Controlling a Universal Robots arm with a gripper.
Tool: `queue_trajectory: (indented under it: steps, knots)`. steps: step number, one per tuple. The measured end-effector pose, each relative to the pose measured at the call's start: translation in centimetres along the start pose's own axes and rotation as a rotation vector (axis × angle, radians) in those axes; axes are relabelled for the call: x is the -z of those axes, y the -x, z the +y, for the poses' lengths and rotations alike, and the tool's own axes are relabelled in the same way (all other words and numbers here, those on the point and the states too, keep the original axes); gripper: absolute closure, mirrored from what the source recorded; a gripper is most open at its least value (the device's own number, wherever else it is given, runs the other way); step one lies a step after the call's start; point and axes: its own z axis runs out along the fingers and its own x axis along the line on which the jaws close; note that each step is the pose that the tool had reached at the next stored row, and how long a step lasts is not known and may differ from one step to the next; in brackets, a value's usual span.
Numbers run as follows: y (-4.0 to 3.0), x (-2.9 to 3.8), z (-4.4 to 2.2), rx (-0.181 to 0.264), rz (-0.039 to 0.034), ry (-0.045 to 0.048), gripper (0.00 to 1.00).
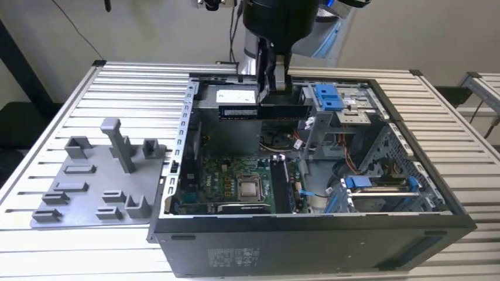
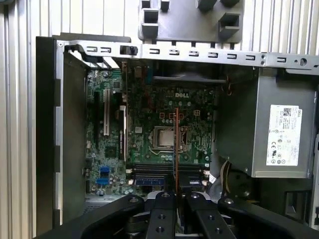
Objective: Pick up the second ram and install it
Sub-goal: 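Pick up the second ram and move it above second insertion slot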
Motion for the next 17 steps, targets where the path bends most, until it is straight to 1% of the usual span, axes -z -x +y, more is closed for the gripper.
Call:
queue_trajectory:
  steps: [10,17]
  knots:
    - [-0.04,0.01,-2.23,0.000,-0.0001,0.0000,0.86]
    - [-0.06,0.01,-3.50,0.000,0.0000,0.0000,0.86]
